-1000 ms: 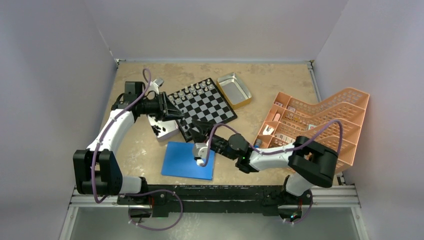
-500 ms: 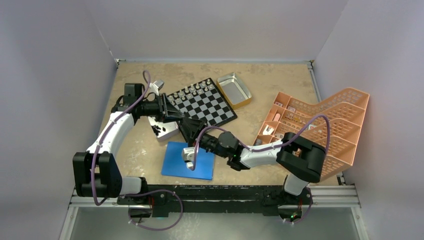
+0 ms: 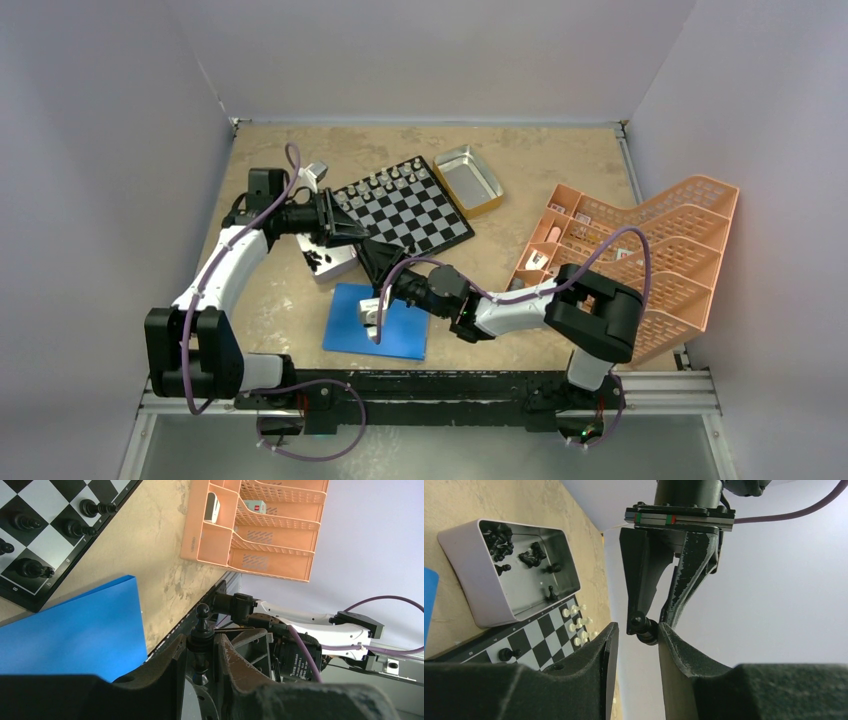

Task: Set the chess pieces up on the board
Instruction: Pick up the chess piece from the storage box.

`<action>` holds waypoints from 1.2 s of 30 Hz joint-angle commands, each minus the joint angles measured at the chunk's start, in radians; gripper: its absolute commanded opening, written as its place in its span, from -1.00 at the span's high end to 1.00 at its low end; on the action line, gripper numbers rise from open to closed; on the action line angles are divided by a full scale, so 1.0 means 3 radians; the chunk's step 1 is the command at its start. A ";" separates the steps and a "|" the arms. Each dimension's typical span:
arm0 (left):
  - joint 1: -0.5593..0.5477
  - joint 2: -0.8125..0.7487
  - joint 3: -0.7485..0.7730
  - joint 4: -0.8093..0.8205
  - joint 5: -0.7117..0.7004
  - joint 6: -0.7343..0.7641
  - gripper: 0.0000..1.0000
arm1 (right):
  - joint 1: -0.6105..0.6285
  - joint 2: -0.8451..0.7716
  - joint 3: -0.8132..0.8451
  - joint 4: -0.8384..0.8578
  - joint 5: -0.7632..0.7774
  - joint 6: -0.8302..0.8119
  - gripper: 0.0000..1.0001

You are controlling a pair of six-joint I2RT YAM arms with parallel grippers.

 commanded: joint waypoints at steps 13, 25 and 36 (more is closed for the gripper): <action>0.0023 -0.0132 -0.0085 0.0174 0.0066 -0.0121 0.69 | 0.0095 0.0116 0.0168 0.0447 0.0157 -0.0180 0.25; 0.0026 -0.0178 -0.0105 0.0153 0.0048 -0.0138 0.69 | 0.0153 0.0082 0.0124 0.0460 0.0193 -0.0162 0.83; 0.0023 -0.0166 0.0196 0.0301 -0.0270 -0.0056 -0.02 | 0.0134 -0.0366 -0.0208 0.0571 0.0029 0.1750 0.89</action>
